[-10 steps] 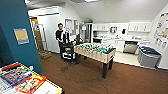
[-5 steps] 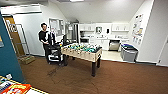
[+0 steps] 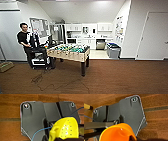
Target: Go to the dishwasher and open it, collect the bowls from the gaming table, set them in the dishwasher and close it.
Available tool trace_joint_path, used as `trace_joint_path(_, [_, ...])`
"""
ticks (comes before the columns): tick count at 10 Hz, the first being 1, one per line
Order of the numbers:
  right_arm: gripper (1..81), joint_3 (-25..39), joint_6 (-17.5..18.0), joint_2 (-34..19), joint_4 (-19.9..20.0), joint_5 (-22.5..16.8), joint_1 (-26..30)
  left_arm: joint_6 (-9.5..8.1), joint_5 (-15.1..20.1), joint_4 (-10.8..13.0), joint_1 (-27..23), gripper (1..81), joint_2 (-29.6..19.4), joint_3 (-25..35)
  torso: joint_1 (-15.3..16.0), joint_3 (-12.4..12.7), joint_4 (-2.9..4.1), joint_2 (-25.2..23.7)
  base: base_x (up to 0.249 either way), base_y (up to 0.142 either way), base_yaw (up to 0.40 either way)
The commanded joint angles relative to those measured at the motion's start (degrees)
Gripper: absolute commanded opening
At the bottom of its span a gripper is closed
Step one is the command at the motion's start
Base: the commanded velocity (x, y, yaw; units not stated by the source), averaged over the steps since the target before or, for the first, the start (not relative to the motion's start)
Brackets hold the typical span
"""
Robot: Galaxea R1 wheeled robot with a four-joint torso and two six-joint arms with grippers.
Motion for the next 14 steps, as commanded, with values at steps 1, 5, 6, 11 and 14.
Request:
trace_joint_path(1, [1.0, 0.15, -0.16, -0.73, -0.61, -2.84, 2.83, -0.20, 2.23, -0.39, -3.01, 1.0, -0.19, -0.18, 0.00, 0.00, 0.00, 0.00, 0.000, 0.000, -0.340])
trace_joint_path(5, [1.0, 0.15, -0.16, -0.73, -0.69, -2.84, 2.75, -0.37, 1.79, -0.48, -3.01, 1.0, -0.54, 0.08, -0.02, 0.00, 0.00, 0.00, 0.017, 0.000, -0.067])
trace_joint_path(6, [1.0, 0.15, -0.16, -0.73, -0.69, -2.84, 2.75, -0.37, 1.71, -0.48, -3.01, 1.0, -0.54, 0.08, -0.02, 0.00, 0.00, 0.00, 0.091, 0.000, 0.000])
trace_joint_path(11, [1.0, 0.15, -0.16, -0.73, -0.69, -2.84, 2.57, -0.29, 1.62, -0.39, -3.01, 1.0, -0.46, 0.17, -0.13, 0.02, 0.00, -0.09, 0.137, -0.015, 0.000])
trace_joint_path(14, [1.0, 0.15, -0.24, -0.73, -0.61, -2.84, 2.39, -0.20, 1.62, -0.30, -2.92, 1.0, -0.37, 0.17, -0.13, 0.02, 0.00, -0.06, 0.173, -0.076, 0.000])
